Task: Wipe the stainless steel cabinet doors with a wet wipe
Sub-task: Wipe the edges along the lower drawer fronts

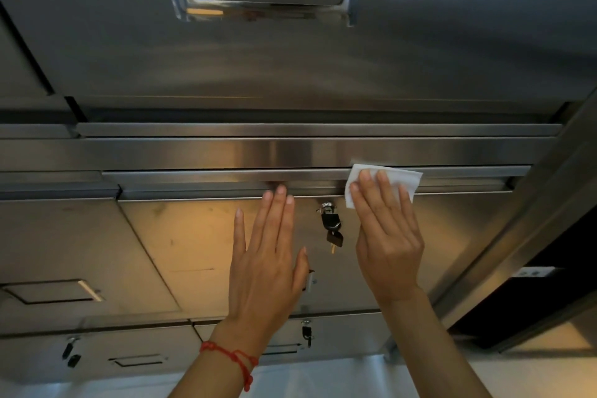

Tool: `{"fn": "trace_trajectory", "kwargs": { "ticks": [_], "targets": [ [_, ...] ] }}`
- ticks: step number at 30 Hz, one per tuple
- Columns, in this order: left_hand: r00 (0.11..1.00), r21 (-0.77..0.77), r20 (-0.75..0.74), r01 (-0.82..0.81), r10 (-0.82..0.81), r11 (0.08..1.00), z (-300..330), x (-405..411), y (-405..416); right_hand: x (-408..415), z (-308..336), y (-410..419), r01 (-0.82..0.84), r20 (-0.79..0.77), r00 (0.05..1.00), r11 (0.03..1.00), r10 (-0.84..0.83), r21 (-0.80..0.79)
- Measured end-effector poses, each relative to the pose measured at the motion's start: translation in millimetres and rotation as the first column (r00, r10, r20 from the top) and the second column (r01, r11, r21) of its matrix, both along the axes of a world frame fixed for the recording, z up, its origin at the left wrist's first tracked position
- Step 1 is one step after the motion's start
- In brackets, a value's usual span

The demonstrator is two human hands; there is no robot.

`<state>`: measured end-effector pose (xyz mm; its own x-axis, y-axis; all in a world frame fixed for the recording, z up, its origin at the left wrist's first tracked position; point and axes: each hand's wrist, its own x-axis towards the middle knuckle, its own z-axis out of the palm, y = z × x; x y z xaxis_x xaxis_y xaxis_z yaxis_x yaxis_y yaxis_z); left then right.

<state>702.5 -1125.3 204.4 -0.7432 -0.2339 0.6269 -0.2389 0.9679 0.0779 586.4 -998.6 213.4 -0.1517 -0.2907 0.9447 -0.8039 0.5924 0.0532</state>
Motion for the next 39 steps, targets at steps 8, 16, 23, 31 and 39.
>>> {"fn": "trace_trajectory", "kwargs": {
  "ticks": [8, 16, 23, 31, 39],
  "targets": [
    [1.0, 0.007, -0.013, 0.013, -0.013, 1.0, 2.2, 8.3, -23.9, 17.1, -0.9, -27.7, -0.023, -0.005, 1.0, 0.998, 0.024, 0.055],
    [0.999, -0.016, -0.02, 0.036, -0.037, 0.999, -3.3, 20.1, -29.7, 26.0, 1.1, -37.6, -0.018, -0.008, 1.0, 0.999, 0.018, 0.048],
    [0.999, -0.022, -0.031, 0.014, -0.015, 1.0, -2.5, 18.6, -27.7, 24.1, -1.7, -40.8, -0.067, -0.036, 0.997, 0.997, 0.068, 0.03],
    [0.998, -0.037, -0.051, -0.032, 0.03, 0.999, -0.9, 25.4, -31.2, 28.4, -3.9, -49.9, -0.113, -0.026, 0.993, 0.994, 0.113, 0.007],
    [0.996, -0.028, -0.079, -0.05, 0.048, 0.998, -4.8, 33.3, -50.8, 35.2, -4.9, -64.7, -0.113, -0.027, 0.993, 0.993, 0.114, 0.016]
  ]
}}
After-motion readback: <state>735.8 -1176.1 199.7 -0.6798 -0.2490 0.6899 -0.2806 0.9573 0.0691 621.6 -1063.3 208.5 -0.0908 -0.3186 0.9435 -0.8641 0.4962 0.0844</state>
